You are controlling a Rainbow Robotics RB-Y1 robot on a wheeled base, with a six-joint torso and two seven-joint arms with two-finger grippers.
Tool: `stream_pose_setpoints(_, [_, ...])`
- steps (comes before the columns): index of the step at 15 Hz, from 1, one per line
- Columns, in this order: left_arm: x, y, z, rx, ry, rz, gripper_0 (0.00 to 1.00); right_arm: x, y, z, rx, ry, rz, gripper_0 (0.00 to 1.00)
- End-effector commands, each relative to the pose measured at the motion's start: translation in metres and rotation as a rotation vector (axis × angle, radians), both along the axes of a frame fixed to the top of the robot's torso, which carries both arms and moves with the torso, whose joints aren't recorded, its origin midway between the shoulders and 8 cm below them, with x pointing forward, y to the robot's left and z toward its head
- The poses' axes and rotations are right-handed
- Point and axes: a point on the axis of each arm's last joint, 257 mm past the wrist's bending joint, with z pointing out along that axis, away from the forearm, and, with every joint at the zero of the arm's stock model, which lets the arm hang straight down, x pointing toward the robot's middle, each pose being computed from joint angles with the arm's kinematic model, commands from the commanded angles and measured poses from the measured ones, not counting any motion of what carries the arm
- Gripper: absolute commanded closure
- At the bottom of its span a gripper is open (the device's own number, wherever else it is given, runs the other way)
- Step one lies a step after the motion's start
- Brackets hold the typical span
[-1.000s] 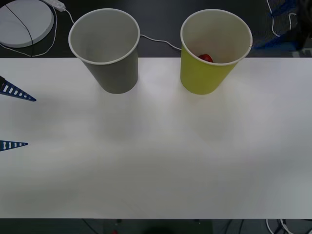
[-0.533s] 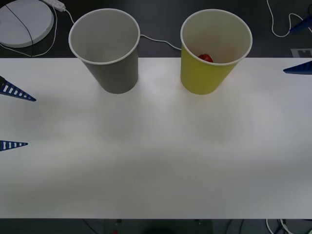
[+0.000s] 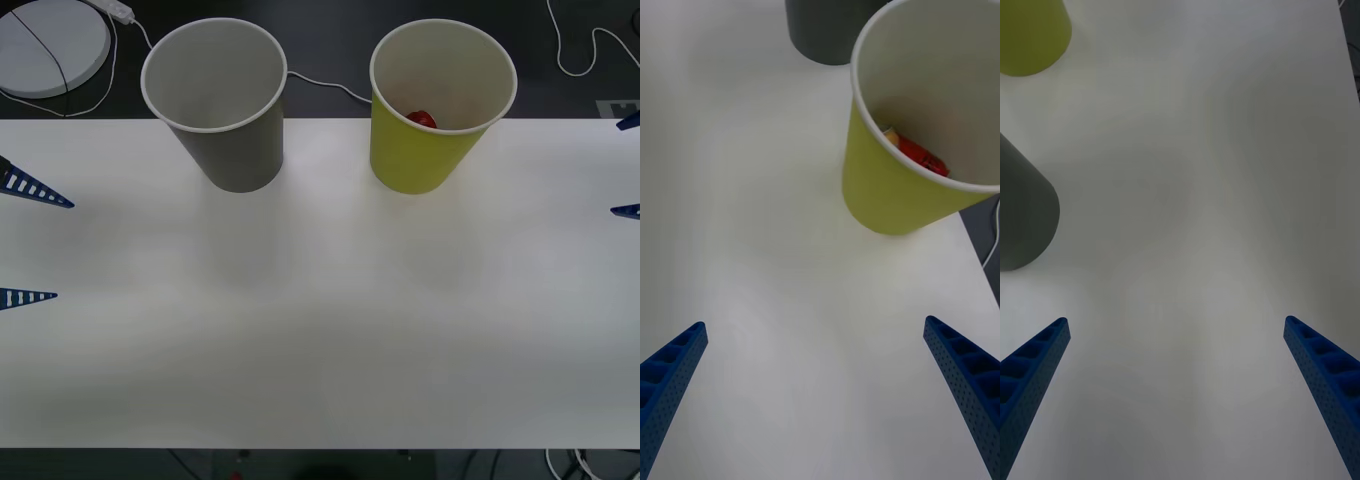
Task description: Put the can into the green bin and the plastic bottle into the gray bin
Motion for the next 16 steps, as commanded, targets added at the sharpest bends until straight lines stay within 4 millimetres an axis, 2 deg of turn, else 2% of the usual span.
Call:
stream_pose_setpoints(1, [0.0,0.0,0.0,0.0,0.0,0.0,0.0,-0.015,0.007,-0.021,-0.048,-0.018,0.088,0.0])
stream_pose_setpoints(6, [0.0,0.0,0.0,0.0,0.0,0.0,0.0,-0.044,0.009,-0.061,-0.045,0.015,0.187,0.0])
stream_pose_setpoints(16, [0.0,0.0,0.0,0.0,0.0,0.0,0.0,-0.079,0.005,-0.086,0.022,-0.021,0.179,0.0])
